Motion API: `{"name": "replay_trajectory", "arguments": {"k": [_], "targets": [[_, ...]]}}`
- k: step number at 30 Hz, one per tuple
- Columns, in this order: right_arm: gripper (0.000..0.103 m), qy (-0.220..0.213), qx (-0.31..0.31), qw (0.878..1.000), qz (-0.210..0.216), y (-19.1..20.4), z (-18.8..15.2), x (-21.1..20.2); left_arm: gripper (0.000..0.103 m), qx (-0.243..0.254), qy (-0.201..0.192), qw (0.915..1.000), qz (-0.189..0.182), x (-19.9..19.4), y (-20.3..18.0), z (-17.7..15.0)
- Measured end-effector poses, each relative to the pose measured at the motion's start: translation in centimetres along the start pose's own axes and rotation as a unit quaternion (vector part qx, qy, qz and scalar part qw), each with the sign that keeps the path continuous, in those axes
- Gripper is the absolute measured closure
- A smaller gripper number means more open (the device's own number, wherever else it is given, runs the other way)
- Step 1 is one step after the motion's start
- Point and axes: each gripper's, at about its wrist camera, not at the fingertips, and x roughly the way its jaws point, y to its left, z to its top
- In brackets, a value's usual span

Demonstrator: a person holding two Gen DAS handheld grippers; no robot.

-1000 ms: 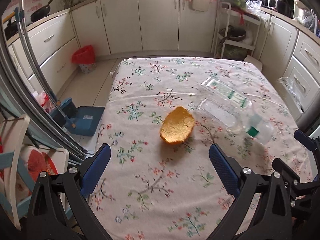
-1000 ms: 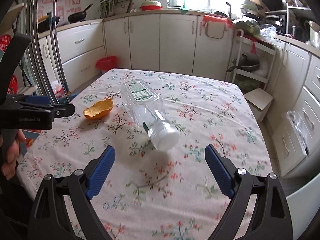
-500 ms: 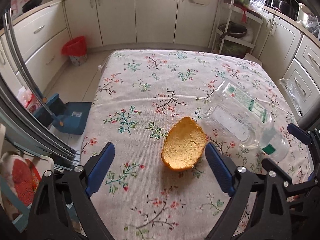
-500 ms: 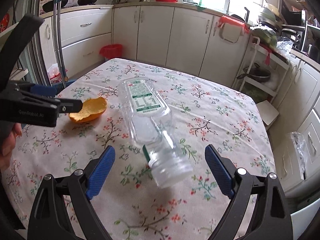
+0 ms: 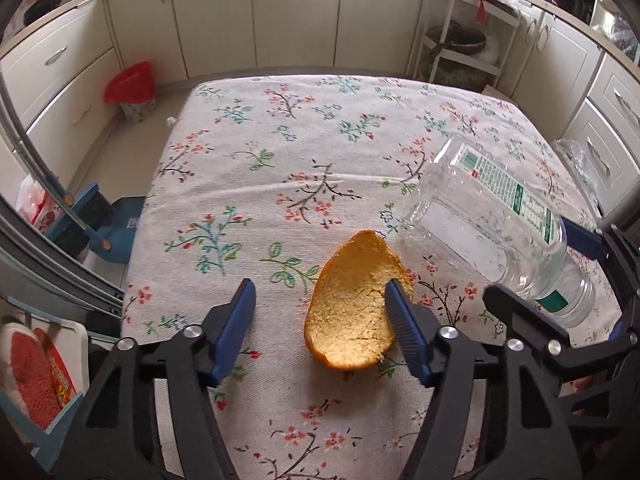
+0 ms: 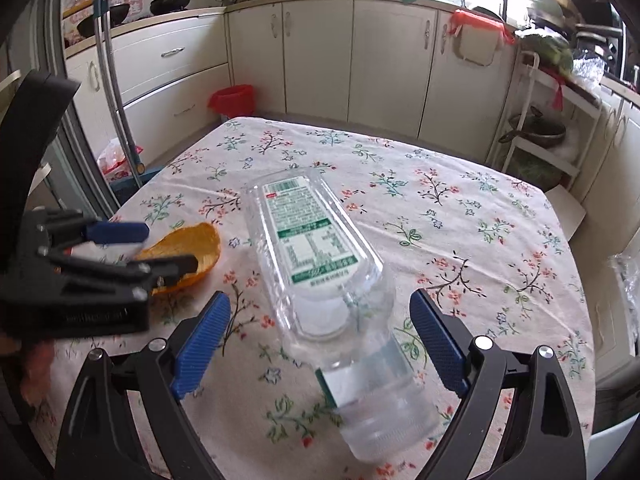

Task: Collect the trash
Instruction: 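Close the left tool on the orange peel while the right tool grasps the plastic bottle, then lift the orange peel and bottle and carry them over the yellow bucket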

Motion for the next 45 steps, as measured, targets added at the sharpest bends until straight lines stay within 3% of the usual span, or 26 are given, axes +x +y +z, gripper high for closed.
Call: {"name": "replay_trajectory", "arguments": {"k": [3,5,8,19,26,37,45], "targets": [[0.021,0.003,0.007,1.000,0.005,-0.1,0.2,0.4,0.051,0.013,-0.006,0.9999,0.003,0.2,-0.7,-0.1],[0.035,0.009,0.009,1.000,0.006,-0.2,0.2,0.6,0.068,0.019,-0.007,0.9998,-0.005,0.1,-1.3,-0.1],[0.038,0.011,0.009,1.000,0.009,-0.4,0.1,0.4,0.091,0.024,-0.003,0.9995,-0.022,-0.1,-2.2,0.0],[0.040,0.012,0.034,0.999,0.001,-3.5,-2.5,-3.9,0.097,0.008,-0.021,0.9985,-0.050,-3.3,-4.3,-1.5],[0.040,-0.017,0.040,0.999,-0.003,-3.1,-3.7,-7.8,0.097,0.013,-0.071,0.9962,-0.049,-7.5,-6.8,-3.7],[0.040,-0.068,0.050,0.996,-0.024,-3.5,-6.2,-13.4,0.097,0.013,-0.165,0.9851,-0.045,-14.3,-9.9,-6.9],[0.040,-0.105,0.069,0.991,-0.046,-4.6,-7.6,-16.5,0.097,0.021,-0.196,0.9791,-0.048,-16.6,-11.5,-7.8]]}}
